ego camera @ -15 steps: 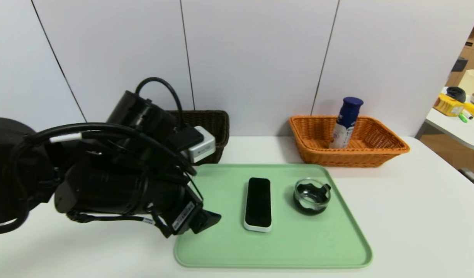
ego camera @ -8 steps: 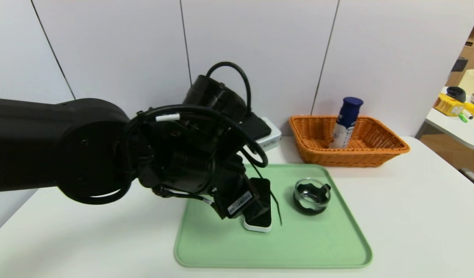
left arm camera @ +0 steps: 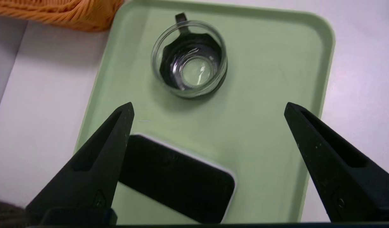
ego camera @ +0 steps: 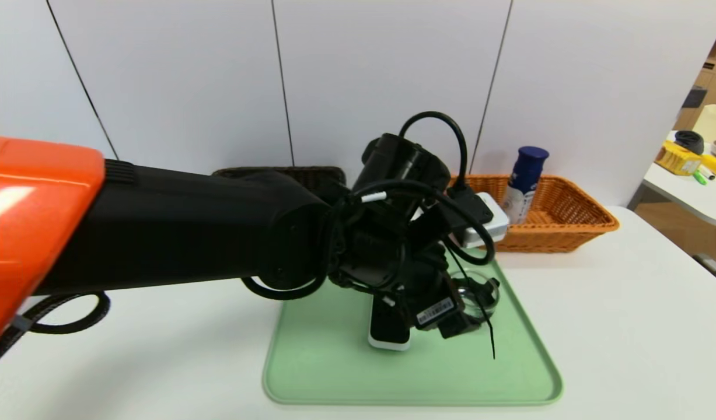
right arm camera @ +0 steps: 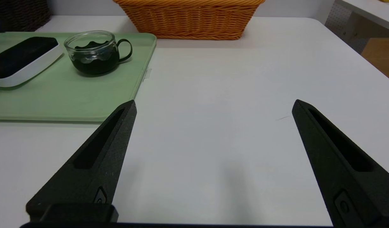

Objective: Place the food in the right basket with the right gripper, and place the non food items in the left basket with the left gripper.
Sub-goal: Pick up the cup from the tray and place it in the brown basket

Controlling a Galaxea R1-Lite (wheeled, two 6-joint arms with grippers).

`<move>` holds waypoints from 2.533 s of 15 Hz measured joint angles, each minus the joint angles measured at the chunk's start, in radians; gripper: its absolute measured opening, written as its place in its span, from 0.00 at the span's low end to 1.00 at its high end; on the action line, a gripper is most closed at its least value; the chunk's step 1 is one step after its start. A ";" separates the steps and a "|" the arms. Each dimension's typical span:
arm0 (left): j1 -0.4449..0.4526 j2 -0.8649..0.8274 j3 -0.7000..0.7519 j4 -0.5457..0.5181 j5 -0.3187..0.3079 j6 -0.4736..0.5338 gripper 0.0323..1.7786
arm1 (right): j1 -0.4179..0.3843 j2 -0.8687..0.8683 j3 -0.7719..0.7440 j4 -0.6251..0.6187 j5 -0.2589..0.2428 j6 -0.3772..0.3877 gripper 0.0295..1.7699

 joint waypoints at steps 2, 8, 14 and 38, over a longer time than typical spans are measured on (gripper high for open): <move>-0.004 0.047 -0.043 -0.008 -0.029 0.001 0.95 | 0.000 0.000 0.000 0.000 -0.001 0.000 0.96; -0.033 0.144 -0.087 -0.036 -0.034 0.001 0.95 | 0.000 0.000 0.000 0.000 0.000 0.000 0.96; -0.050 0.193 -0.125 -0.031 -0.031 0.020 0.95 | 0.000 0.000 0.000 0.000 0.000 0.000 0.96; -0.033 0.289 -0.353 0.299 -0.023 0.057 0.95 | 0.000 0.000 0.000 0.000 0.000 0.000 0.96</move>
